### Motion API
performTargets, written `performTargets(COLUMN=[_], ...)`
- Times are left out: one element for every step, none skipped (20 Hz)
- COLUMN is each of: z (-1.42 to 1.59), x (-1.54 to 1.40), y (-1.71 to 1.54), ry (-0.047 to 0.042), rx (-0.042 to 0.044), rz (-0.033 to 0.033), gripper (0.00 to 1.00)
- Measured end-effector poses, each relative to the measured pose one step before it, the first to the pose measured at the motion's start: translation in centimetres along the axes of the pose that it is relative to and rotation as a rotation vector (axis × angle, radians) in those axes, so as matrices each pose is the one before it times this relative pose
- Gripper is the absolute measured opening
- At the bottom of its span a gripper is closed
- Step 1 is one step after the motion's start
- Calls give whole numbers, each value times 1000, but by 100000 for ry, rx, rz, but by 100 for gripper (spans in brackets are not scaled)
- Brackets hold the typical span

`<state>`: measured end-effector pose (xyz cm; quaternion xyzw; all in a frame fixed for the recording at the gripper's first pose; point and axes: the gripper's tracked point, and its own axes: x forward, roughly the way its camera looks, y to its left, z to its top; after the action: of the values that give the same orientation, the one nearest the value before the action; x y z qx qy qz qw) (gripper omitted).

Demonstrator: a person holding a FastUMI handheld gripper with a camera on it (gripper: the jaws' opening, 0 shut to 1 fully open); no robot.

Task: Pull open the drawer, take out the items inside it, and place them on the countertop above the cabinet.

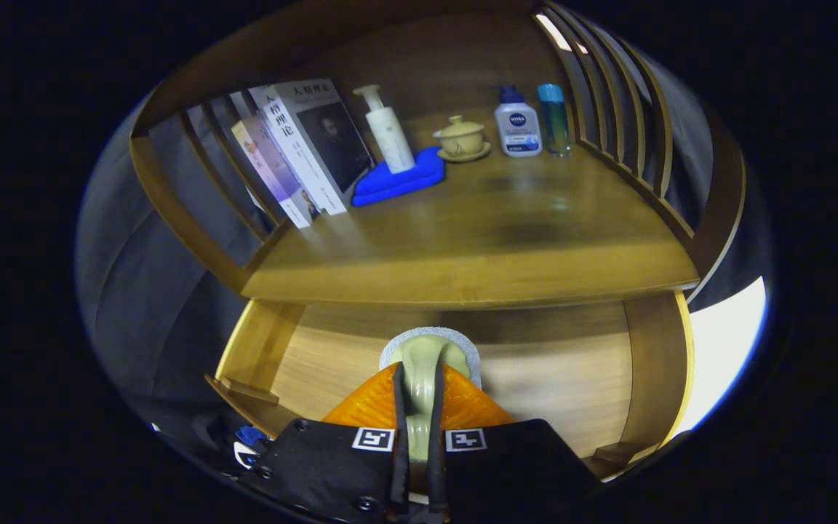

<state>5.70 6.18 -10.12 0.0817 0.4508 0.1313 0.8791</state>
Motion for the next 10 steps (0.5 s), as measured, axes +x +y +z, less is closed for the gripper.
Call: performTargets(z=[626,749,832,817,703,662,760,820,949,1030], x=[-389,-291,-285,-228,-146,-108,-67,18,89,-5], y=[355,182,150,120,155,209,261,128,-61,-205], ry=[-1466,-1752,-1979,-2008,-1516,-1132,-1166,-1783,-2374,-2777], rx=[-338,-453,-422,-465,-202,328,643,653,14,-795], rz=[674,-136,-223,-209,-156,108,158,-413,-1353,-1841], gripper=[12,11,12,11,11,11,11,11,11,12])
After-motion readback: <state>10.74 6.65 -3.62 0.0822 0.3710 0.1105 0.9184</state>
